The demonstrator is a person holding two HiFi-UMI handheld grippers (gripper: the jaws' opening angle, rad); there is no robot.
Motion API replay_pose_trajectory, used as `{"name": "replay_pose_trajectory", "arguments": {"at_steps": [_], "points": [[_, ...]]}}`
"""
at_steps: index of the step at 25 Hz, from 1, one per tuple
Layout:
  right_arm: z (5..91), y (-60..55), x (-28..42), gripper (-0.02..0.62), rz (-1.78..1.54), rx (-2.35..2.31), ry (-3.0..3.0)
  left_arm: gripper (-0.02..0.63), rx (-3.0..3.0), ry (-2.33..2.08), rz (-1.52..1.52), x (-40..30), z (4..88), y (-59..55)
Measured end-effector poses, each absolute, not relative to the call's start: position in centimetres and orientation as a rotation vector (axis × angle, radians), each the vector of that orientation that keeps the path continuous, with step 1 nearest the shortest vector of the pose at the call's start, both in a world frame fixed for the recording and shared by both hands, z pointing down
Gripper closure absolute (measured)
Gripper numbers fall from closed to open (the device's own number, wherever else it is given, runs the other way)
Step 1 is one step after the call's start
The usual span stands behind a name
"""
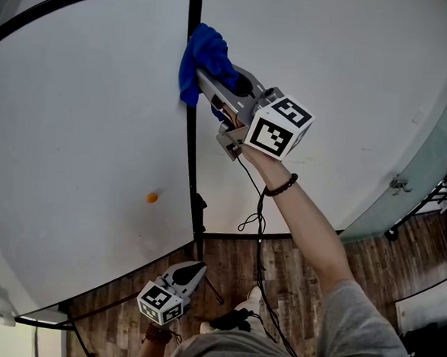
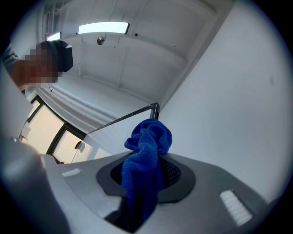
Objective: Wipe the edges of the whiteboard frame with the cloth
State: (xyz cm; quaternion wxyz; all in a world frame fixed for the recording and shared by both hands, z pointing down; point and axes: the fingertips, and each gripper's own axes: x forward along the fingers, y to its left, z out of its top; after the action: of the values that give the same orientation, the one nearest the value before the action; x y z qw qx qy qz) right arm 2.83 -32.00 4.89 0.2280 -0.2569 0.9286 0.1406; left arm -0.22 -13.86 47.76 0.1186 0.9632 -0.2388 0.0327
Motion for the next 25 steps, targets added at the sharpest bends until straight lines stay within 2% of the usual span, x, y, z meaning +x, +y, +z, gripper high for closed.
{"name": "replay_pose_trajectory", "arguments": {"at_steps": [25], "points": [[8.6, -32.2, 2.5, 0.479, 0.299, -0.716, 2.550, 0.586, 2.804, -0.707, 0.097, -0.3, 48.1, -13.6]]}}
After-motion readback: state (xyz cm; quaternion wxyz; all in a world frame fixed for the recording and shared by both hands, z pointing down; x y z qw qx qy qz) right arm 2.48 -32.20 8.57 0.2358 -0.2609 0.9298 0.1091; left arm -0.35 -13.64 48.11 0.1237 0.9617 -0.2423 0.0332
